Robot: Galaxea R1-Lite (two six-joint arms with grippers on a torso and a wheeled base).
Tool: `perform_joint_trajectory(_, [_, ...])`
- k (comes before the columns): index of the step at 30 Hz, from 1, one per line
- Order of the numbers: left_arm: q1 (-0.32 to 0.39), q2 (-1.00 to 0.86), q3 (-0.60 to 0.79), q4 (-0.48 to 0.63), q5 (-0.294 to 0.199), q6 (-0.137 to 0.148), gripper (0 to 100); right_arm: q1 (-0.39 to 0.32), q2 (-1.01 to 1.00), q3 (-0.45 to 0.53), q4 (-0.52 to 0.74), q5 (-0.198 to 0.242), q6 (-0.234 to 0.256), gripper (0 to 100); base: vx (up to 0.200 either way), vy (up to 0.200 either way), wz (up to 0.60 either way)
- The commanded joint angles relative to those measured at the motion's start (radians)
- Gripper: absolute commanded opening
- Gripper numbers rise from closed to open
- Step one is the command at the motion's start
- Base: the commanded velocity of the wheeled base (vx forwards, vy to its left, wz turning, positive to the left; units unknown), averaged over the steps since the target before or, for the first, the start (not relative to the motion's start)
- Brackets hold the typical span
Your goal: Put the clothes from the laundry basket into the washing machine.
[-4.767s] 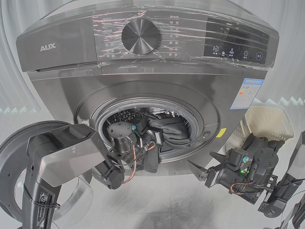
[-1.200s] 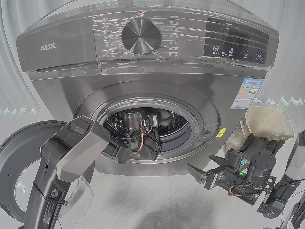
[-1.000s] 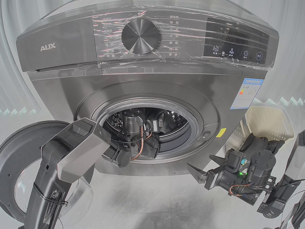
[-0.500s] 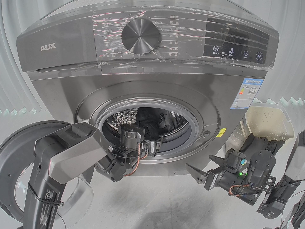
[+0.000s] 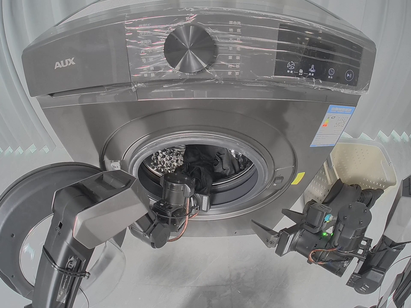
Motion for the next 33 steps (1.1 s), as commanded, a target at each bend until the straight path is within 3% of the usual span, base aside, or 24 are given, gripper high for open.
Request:
perform_joint_trajectory(1, [0.001,0.007,-0.007,0.0,0.0,-0.001,0,0.002,0.001,0.0,0.0,0.0,0.0,100,0.0,0.0,0.0])
perform_joint_trajectory(6, [0.006,0.02,-0.136,-0.04,0.02,-0.016,0,0.002,0.001,0.0,0.0,0.0,0.0,100,0.0,0.0,0.0])
perform_joint_trajectory(14, [0.061,0.078,-0.354,-0.07,0.041,-0.011,0,-0.01,-0.002,0.0,-0.002,0.001,0.002,100,0.0,0.0,0.0])
perform_joint_trajectory(28, [0.083,0.116,-0.405,-0.067,0.043,-0.013,0,-0.01,0.001,-0.002,-0.002,0.003,0.002,100,0.0,0.0,0.0])
perform_joint_trajectory(29, [0.081,0.115,-0.403,-0.067,0.043,-0.014,100,-0.01,0.001,-0.002,-0.002,0.003,0.002,100,0.0,0.0,0.0])
perform_joint_trajectory(33, [0.077,0.113,-0.4,-0.069,0.043,-0.022,100,-0.01,-0.001,-0.002,-0.002,0.003,0.003,100,0.0,0.0,0.0])
